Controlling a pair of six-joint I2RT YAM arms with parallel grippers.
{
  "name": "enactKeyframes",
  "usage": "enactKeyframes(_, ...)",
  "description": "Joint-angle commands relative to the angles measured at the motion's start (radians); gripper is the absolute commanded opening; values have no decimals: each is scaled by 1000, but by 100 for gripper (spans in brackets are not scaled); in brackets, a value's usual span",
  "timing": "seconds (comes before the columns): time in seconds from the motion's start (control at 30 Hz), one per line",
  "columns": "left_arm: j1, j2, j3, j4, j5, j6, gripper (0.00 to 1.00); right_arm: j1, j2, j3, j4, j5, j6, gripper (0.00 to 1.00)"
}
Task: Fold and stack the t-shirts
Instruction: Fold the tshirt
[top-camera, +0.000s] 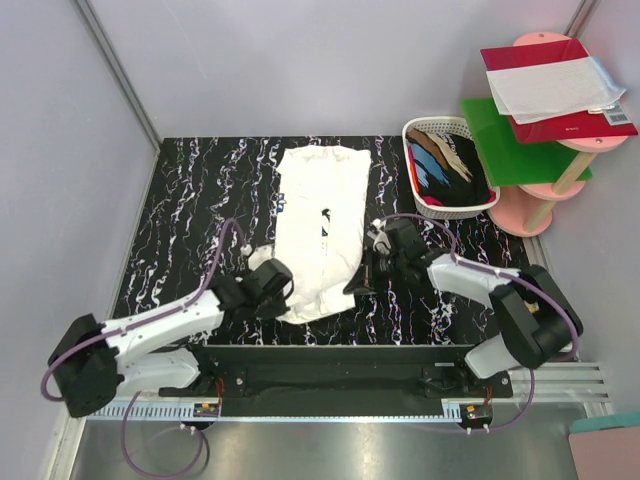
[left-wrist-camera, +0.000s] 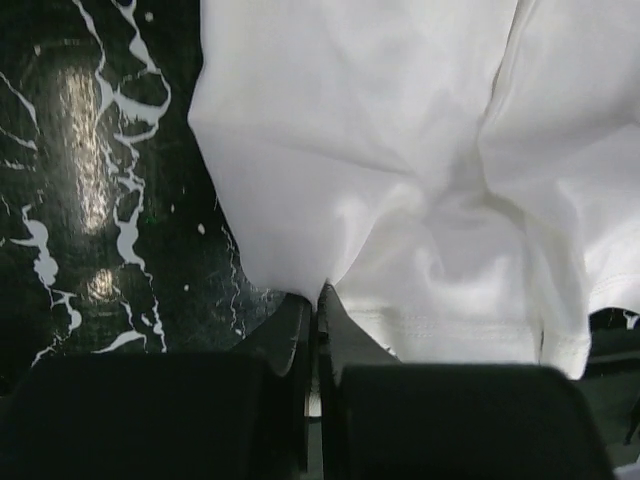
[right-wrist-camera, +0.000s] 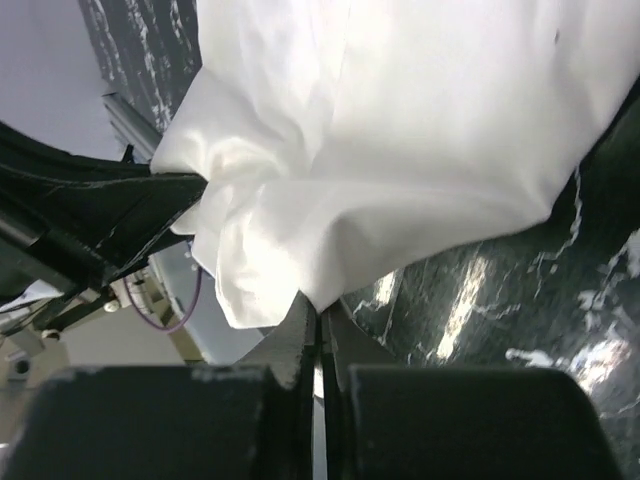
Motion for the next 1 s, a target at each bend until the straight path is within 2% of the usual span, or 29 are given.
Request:
enactKeyframes(0.0, 40, 115, 138, 7, -87, 95, 0, 2, 123, 143, -16, 57, -102, 0)
enactKeyframes(0.17, 175, 205, 234, 32, -52, 192, 1, -1, 221, 237, -17, 81, -141, 0)
enactKeyframes(0.33, 290, 291, 306, 55, 11, 282, 4, -21, 252, 314, -34, 86, -164, 1)
enactKeyframes(0.97, 428, 715, 720, 60, 91, 448, 14, -145, 462, 561, -48, 89, -188, 2)
